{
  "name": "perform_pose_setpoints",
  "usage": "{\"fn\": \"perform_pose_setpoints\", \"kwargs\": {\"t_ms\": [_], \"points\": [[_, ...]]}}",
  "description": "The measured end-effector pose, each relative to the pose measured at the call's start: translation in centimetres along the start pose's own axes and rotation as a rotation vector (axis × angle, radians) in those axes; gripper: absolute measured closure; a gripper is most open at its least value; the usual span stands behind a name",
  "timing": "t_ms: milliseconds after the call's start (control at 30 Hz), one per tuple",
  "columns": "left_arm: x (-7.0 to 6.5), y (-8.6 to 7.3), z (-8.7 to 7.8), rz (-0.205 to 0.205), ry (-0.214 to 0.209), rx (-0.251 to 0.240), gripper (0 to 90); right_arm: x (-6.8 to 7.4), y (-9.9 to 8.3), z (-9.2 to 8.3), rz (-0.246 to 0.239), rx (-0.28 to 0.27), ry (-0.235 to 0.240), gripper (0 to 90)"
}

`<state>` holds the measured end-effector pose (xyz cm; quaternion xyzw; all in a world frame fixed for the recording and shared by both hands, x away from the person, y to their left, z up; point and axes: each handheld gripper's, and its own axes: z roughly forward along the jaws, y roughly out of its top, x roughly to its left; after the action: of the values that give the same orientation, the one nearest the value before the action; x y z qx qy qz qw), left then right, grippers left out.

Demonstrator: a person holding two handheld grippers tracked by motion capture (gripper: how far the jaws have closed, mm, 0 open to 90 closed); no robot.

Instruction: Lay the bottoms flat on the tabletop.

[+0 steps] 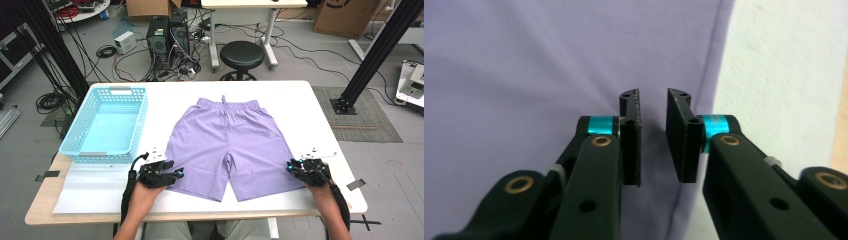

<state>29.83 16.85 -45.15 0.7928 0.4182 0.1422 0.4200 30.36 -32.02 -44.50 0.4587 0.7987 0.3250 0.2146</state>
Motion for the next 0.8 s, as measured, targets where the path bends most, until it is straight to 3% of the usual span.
{"fn": "perform_pose_setpoints", "kwargs": {"t_ms": [100,233,300,367,533,633,700,800], "points": [[-0.2,-0.2,-0.2,0.012,-0.005,0.0,49.7,-0.5,-0.4,-1.3,0.036,-0.052,-0.006,72.1],[-0.4,-0.2,-0.2,0.022,0.0,0.008,51.5,-0.3,-1.0,-1.6,0.003,-0.007,-0.01,78.4],[-0.6,-0.2,-0.2,0.033,0.024,0.011,58.4,0.0,-1.5,-1.3,-0.013,0.027,-0.016,82.5],[-0.9,-0.3,-0.3,0.045,0.035,0.013,64.1,0.1,-1.7,-1.3,-0.004,0.012,-0.013,90.0],[-1.3,-1.0,-1.2,0.086,0.041,0.022,79.9,0.4,-1.9,-1.8,-0.05,0.031,-0.052,90.0],[-1.3,-1.4,-1.6,0.071,0.041,0.009,79.2,0.5,-2.2,-2.3,-0.043,0.03,-0.048,90.0],[-1.0,-1.4,-1.7,0.049,0.056,-0.002,68.9,0.7,-2.1,-2.6,-0.043,-0.002,-0.027,85.0],[-0.3,-1.4,-2.1,0.009,0.065,-0.048,61.7,1.7,-1.3,-2.7,-0.035,-0.055,0.029,78.2]]}}
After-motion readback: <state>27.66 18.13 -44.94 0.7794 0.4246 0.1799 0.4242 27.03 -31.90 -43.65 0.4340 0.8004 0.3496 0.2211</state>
